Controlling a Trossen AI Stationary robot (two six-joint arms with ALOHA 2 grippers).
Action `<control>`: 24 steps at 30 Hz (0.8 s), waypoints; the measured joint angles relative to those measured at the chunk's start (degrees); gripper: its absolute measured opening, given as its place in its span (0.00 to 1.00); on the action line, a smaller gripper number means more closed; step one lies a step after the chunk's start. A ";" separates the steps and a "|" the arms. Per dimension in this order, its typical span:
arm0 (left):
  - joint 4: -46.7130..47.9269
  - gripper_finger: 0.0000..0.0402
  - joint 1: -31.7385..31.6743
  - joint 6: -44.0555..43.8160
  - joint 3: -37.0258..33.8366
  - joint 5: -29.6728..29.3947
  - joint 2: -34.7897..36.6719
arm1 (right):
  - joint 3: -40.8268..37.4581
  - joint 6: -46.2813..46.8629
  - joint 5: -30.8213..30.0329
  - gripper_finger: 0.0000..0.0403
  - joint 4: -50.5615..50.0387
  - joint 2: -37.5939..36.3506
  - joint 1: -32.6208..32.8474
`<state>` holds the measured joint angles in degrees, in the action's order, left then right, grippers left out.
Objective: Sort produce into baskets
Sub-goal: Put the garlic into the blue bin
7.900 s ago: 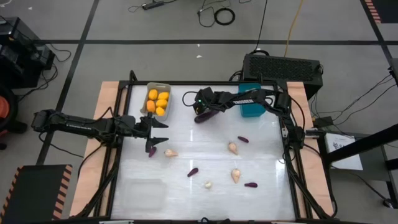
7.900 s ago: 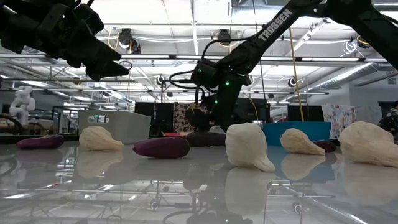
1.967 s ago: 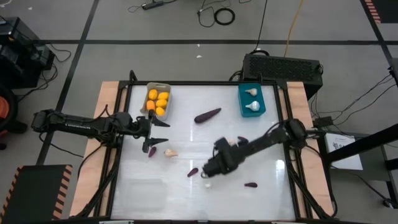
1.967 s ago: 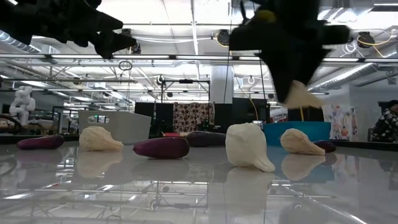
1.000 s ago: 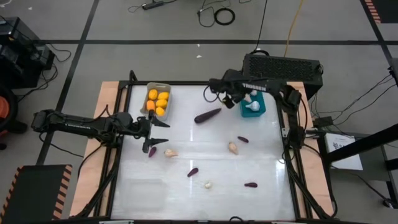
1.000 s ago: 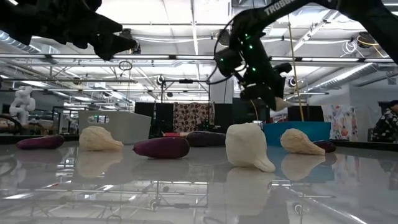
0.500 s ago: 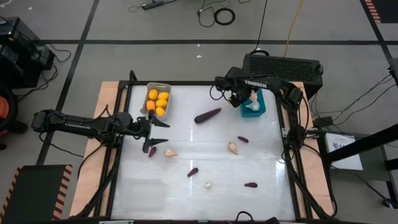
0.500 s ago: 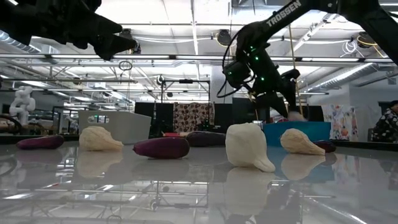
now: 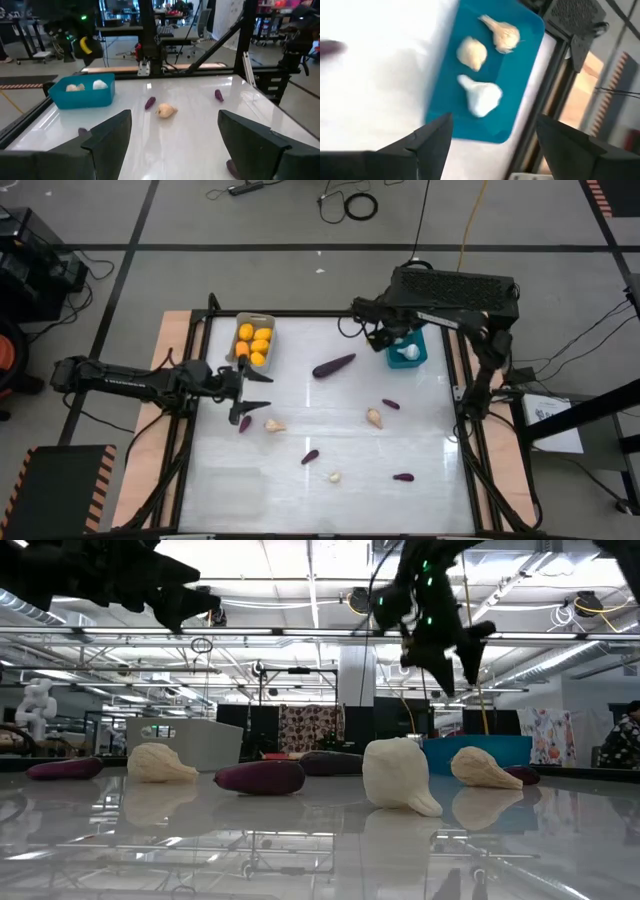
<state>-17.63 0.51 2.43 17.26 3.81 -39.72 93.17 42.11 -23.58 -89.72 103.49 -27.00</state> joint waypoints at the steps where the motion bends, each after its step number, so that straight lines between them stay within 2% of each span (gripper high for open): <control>1: -0.37 0.76 0.00 -0.01 0.00 0.02 0.00 | 0.02 1.88 -0.08 0.69 0.15 -1.19 1.73; 7: -2.07 0.76 0.00 -0.02 0.00 0.00 0.00 | 0.03 10.67 -2.70 0.69 7.47 -5.77 17.51; 14: -2.94 0.76 0.00 -0.17 0.00 0.00 -0.02 | 0.09 14.41 -10.55 0.69 24.83 -2.17 36.76; 19: -2.96 0.76 0.00 -0.39 0.00 0.01 0.00 | 0.09 5.69 -15.06 0.69 40.60 5.60 45.29; 24: -2.88 0.76 0.00 -0.50 0.00 0.02 -0.02 | 0.09 -6.98 -15.33 0.69 61.17 13.88 47.95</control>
<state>-20.52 0.51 1.93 17.26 3.84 -39.75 93.25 35.13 -38.91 -28.55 117.38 20.94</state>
